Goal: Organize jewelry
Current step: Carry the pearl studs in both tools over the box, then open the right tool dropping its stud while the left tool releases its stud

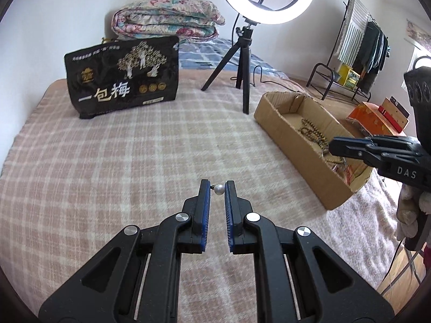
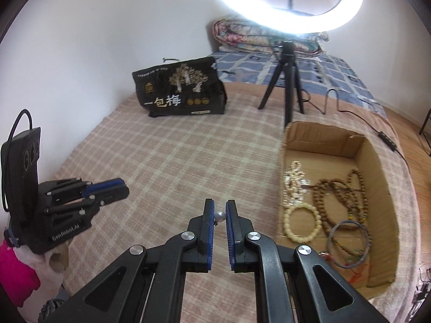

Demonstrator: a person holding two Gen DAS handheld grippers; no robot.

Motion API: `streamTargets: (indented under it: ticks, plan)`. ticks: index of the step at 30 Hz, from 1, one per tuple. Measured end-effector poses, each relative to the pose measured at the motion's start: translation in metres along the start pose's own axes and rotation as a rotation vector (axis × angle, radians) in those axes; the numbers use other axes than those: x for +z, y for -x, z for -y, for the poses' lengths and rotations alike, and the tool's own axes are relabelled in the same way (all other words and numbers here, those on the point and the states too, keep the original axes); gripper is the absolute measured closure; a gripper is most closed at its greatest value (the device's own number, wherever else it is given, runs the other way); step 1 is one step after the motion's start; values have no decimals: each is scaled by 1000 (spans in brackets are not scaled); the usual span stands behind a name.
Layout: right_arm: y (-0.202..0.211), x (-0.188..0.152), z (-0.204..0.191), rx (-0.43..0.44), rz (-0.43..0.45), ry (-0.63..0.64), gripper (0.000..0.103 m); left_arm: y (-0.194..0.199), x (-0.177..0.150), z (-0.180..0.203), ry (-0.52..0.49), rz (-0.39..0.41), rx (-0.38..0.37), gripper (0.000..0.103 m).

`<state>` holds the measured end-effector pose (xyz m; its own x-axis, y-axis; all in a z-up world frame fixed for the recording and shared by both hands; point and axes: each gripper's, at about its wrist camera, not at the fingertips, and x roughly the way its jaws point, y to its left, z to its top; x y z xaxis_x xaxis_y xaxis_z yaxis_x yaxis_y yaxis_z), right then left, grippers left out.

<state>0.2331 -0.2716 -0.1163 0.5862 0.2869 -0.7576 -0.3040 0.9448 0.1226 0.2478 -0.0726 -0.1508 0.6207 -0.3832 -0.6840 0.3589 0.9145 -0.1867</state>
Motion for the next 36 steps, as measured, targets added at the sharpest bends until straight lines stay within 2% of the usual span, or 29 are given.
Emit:
streamTargets:
  ticks: [9, 21, 27, 36]
  plan:
    - [23, -3, 48, -69, 40, -54, 97, -14, 39, 39, -37, 47, -31, 94]
    - [26, -1, 96, -141, 58, -93, 97, -43, 81, 94, -66, 81, -84, 94]
    - [25, -1, 114, -169, 56, -109, 97, -64, 93, 113, -70, 74, -92, 94]
    - [19, -1, 132, -199, 48, -127, 97, -87, 93, 129, -87, 61, -76, 94]
